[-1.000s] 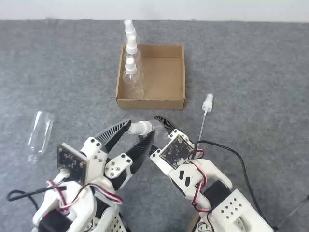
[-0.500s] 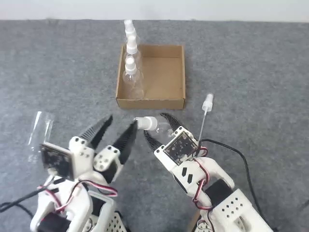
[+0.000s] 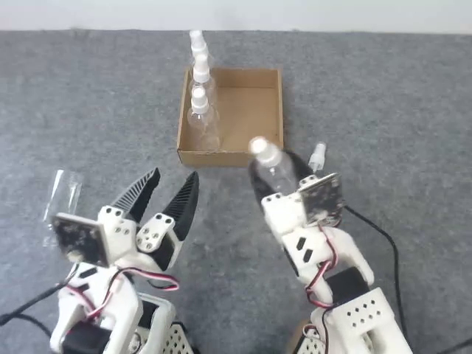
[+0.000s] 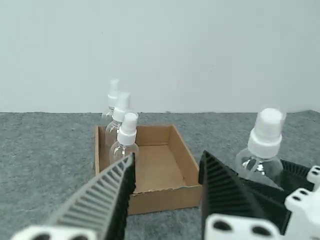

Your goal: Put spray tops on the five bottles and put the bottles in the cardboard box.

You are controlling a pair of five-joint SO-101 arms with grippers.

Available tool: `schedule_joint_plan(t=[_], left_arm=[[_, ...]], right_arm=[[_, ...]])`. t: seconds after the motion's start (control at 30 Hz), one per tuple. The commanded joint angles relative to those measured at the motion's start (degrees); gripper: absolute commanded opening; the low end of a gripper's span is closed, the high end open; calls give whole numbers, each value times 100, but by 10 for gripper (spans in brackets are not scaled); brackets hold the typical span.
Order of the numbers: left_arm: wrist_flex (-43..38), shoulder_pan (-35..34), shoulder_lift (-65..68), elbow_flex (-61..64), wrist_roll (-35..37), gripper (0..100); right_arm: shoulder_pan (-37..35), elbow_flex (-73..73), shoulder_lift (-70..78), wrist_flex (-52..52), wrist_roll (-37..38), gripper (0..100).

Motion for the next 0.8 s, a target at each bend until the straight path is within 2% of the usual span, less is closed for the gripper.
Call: schedule_joint_plan(t=[0.0,0.13,0.27,0.4,0.5,0.77], left_arm=[[-492,-9,-88,198,-132,192],[-721,44,-88,462,-378,192],[-747,527,-88,611,-589,192],[-756,1090,-79,831,-1152,192],[-756,1327,-79,919,-1319,192],[-967,1556,-70,1182,-1582,195]], right_arm=[[268,-484,-163,-145,-299,51],[347,-554,-163,-145,-308,51],[321,-598,-163,-145,-343,51],[532,-738,-163,-136,-985,51],[813,-835,-163,-136,-1319,51],[1007,-853,-822,22,-2426,51]])
